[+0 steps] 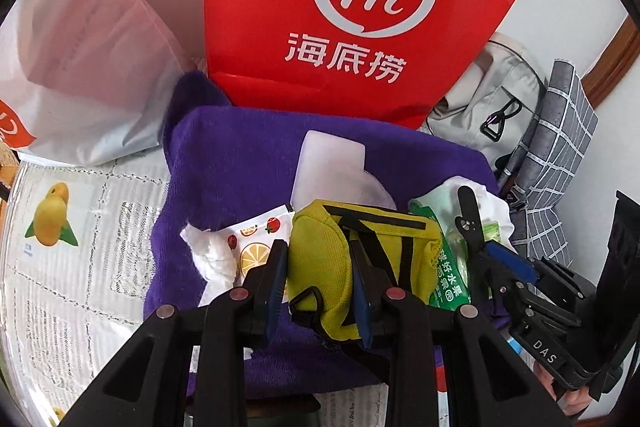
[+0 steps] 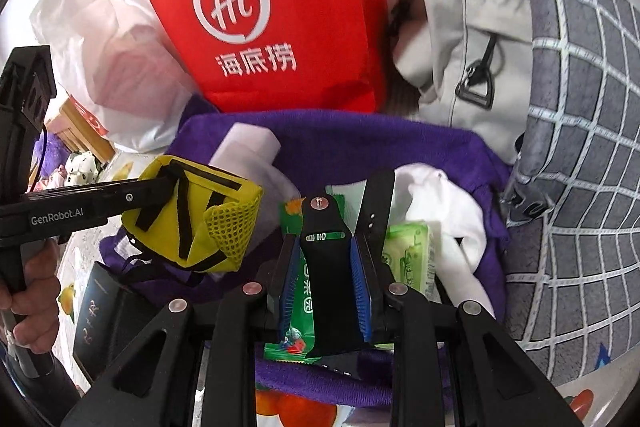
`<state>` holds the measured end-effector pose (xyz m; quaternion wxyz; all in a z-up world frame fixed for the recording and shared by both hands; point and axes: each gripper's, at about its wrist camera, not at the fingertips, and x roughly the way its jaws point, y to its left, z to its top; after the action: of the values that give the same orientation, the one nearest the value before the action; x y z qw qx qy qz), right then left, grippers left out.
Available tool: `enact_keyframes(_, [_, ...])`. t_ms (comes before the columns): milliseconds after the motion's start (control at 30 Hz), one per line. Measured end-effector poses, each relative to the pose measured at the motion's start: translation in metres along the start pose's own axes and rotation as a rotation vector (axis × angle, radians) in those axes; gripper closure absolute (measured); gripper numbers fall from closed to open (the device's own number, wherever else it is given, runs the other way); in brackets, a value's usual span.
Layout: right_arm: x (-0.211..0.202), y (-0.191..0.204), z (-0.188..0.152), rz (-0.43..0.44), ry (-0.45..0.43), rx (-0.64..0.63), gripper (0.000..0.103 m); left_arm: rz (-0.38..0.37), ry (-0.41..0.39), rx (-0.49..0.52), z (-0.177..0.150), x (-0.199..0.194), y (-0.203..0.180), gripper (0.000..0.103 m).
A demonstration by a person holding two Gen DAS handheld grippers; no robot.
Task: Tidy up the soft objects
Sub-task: 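Lower the pouch onto the towel and open the left gripper while the right gripper presses the green bag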
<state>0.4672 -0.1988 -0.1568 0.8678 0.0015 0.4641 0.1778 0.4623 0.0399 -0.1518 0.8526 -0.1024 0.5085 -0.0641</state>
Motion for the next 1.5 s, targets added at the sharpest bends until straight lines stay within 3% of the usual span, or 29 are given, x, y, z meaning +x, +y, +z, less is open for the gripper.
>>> enact_keyframes(833, [0.024,0.001,-0.004,-0.009,0.051,-0.018,0.075,0.012,0.062,0.018,-0.001,0.028,-0.006,0.073])
enact_keyframes(1067, [0.022,0.003,-0.004,0.021,0.046,-0.03,0.059,0.022,0.064,0.019,0.002,0.032,-0.009,0.072])
enact_keyframes(1267, [0.014,0.009,-0.002,0.003,0.02,-0.058,0.048,0.016,0.027,0.009,0.005,0.022,-0.007,0.051])
enact_keyframes(1500, [-0.003,0.002,0.002,0.049,-0.023,-0.011,0.041,-0.018,-0.002,0.002,0.007,0.01,-0.005,0.044])
